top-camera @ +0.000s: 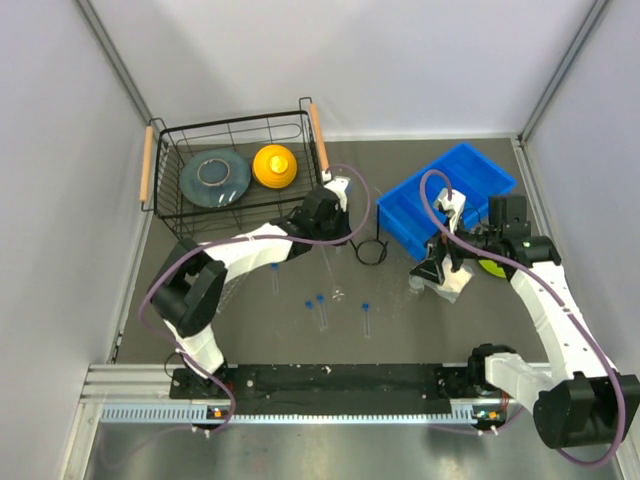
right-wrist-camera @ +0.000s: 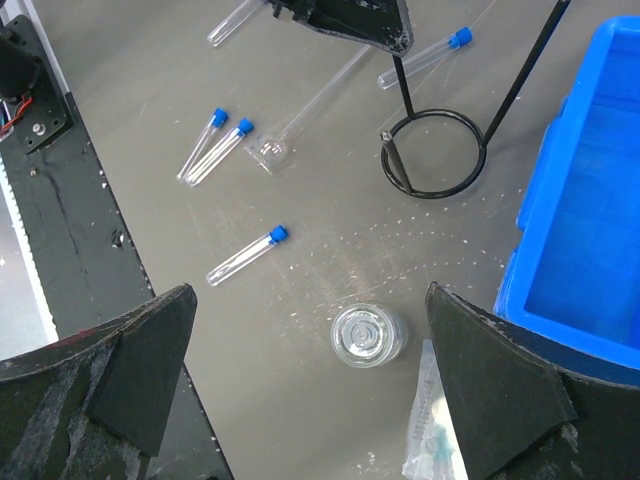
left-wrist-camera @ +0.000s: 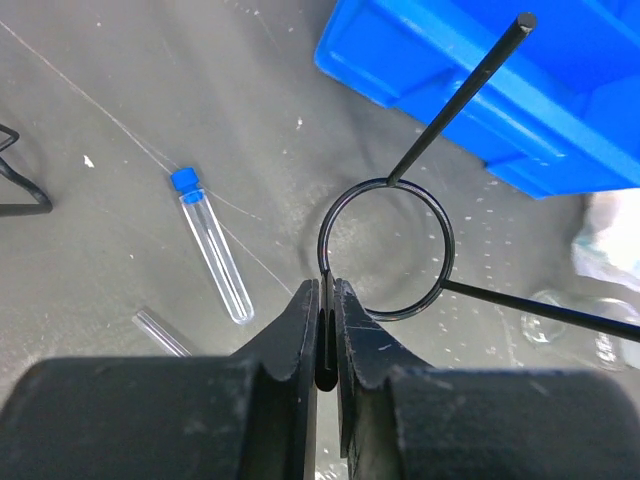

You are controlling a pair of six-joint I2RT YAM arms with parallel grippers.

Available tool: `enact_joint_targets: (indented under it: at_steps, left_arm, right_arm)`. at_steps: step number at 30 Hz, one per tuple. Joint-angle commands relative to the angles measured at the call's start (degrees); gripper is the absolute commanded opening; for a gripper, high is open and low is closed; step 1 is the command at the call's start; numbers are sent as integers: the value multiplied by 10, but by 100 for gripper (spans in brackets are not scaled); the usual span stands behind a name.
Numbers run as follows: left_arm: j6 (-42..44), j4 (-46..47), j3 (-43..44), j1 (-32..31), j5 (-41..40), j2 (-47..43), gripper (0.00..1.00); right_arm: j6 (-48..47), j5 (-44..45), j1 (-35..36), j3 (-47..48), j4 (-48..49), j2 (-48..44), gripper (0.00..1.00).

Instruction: Organize the chemistry lab equipment

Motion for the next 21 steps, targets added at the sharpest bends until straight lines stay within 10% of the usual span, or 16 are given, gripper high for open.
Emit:
enact_joint_targets:
  at_steps: [1, 21]
  left_arm:
    - [-36, 24, 6, 1, 30, -84, 0]
    - [-339, 130, -150, 0, 190, -253, 0]
  right_arm:
    - [-30, -16, 4, 11, -7, -20, 99]
    - [-32, -75, 78, 125, -46, 3, 93]
